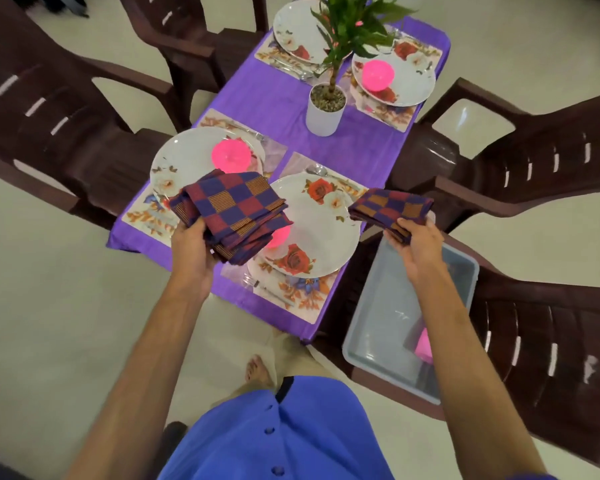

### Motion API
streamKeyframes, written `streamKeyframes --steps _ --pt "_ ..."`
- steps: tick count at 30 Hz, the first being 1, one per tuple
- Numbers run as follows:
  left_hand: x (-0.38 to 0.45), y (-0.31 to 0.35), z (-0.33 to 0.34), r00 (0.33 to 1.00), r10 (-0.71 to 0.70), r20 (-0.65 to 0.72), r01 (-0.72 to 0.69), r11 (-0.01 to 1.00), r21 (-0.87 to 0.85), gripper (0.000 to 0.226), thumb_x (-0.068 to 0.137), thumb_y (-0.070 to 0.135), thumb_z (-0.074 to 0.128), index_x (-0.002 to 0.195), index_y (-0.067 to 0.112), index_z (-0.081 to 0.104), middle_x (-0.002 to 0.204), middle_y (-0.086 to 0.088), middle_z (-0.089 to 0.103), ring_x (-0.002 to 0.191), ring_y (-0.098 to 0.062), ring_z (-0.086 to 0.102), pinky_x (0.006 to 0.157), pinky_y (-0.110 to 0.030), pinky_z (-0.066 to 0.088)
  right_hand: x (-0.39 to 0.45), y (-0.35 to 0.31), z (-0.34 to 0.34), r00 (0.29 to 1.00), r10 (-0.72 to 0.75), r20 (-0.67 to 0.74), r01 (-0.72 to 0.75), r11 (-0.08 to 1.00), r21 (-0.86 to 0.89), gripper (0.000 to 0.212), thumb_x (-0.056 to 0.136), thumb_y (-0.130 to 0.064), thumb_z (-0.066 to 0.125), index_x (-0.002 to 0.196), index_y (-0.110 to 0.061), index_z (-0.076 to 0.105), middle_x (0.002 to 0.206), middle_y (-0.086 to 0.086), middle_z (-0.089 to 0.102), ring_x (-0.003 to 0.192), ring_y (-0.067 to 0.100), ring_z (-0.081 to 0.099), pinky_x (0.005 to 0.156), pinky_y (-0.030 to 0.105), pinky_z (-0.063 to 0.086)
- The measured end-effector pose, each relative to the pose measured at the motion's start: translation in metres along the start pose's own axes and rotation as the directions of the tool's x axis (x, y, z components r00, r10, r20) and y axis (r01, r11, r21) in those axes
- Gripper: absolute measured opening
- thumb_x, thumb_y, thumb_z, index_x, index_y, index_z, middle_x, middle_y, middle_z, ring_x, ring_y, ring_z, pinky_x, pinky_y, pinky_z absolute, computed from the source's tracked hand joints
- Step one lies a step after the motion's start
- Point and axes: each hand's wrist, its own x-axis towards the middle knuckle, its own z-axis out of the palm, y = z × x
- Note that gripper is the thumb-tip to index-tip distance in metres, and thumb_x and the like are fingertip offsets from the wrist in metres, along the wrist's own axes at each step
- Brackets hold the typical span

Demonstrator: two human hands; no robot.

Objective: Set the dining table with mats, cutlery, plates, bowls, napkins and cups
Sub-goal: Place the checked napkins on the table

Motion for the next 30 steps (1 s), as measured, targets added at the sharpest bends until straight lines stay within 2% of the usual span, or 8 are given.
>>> streamKeyframes --steps 10,14,17,19,21,23,26,30 --pt "0.109 0.015 0.059 1.000 -0.013 -0.021 0.015 0.995 0.094 0.038 0.097 0.020 0.063 0.132 0.009 0.068 0.114 -0.008 0.077 0.093 -0.022 0.076 0.078 -0.041 0.060 0.231 -0.037 0.103 0.986 0.167 -0.010 -0.167 0.984 -0.068 0.026 0.100 0.009 0.052 0.097 -0.016 0.058 0.093 0.009 0.066 0.083 0.022 0.063 0.063 0.035 0.055" --pt "0.132 0.014 0.068 0.999 -0.026 -0.038 0.029 0.997 0.068 0.036 0.100 0.018 0.061 0.135 0.011 0.067 0.119 -0.006 0.078 0.105 -0.023 0.076 0.086 -0.043 0.064 0.270 -0.011 0.120 0.968 0.252 -0.023 -0.248 0.929 -0.273 0.016 0.102 -0.006 0.060 0.118 -0.007 0.060 0.105 0.014 0.070 0.086 0.025 0.069 0.062 0.033 0.060" --pt "0.143 0.016 0.076 0.999 -0.031 -0.025 0.032 0.997 0.074 0.036 0.102 0.019 0.060 0.137 0.012 0.066 0.119 -0.004 0.077 0.106 -0.022 0.075 0.082 -0.041 0.065 0.262 -0.005 0.123 0.981 0.003 -0.196 -0.170 0.504 -0.846 0.057 0.099 -0.031 0.067 0.141 0.002 0.047 0.136 0.019 0.058 0.116 0.034 0.062 0.082 0.034 0.053" --pt "0.147 0.015 0.083 0.999 -0.049 -0.002 0.049 0.995 0.082 0.038 0.102 0.022 0.059 0.139 0.012 0.064 0.121 -0.005 0.076 0.104 -0.022 0.075 0.079 -0.041 0.063 0.241 -0.010 0.132 0.958 -0.261 -0.118 -0.038 0.290 -0.956 0.059 0.100 -0.033 0.061 0.144 0.001 0.043 0.143 0.021 0.050 0.129 0.038 0.052 0.098 0.040 0.046" --pt "0.152 0.015 0.092 0.997 -0.079 0.023 0.076 0.991 0.108 0.040 0.103 0.026 0.058 0.139 0.012 0.063 0.120 -0.007 0.075 0.098 -0.023 0.074 0.073 -0.038 0.061 0.206 -0.020 0.153 0.966 -0.242 0.089 0.197 0.470 -0.860 0.057 0.093 -0.042 0.064 0.132 -0.001 0.056 0.131 0.018 0.060 0.119 0.034 0.059 0.098 0.039 0.048" --pt "0.153 0.016 0.107 0.991 -0.126 0.040 0.120 0.985 0.120 0.040 0.103 0.028 0.057 0.139 0.011 0.064 0.121 -0.009 0.075 0.093 -0.022 0.074 0.067 -0.036 0.061 0.165 -0.019 0.177 0.943 0.021 0.333 0.179 0.810 -0.559 0.071 0.073 -0.062 0.076 0.116 -0.007 0.065 0.115 0.010 0.067 0.102 0.029 0.066 0.091 0.036 0.053" --pt "0.151 0.020 0.128 0.979 -0.169 0.111 0.162 0.984 0.069 0.042 0.105 0.036 0.055 0.135 0.010 0.068 0.129 -0.014 0.073 0.100 -0.026 0.074 0.082 -0.043 0.063 0.113 -0.007 0.215 0.821 0.221 0.527 0.192 0.762 -0.619 0.065 0.075 -0.066 0.080 0.127 -0.029 0.065 0.117 -0.011 0.074 0.107 0.017 0.073 0.095 0.036 0.057" --pt "0.156 0.024 0.131 0.954 -0.199 0.224 0.238 0.957 -0.164 0.067 0.106 0.062 0.034 0.141 0.013 0.064 0.138 -0.015 0.068 0.124 -0.036 0.066 0.106 -0.054 0.054 0.090 0.002 0.240 0.878 0.050 0.476 0.256 0.791 -0.556 0.062 0.075 -0.045 0.090 0.128 -0.027 0.065 0.111 -0.007 0.076 0.098 0.009 0.074 0.095 0.044 0.059"
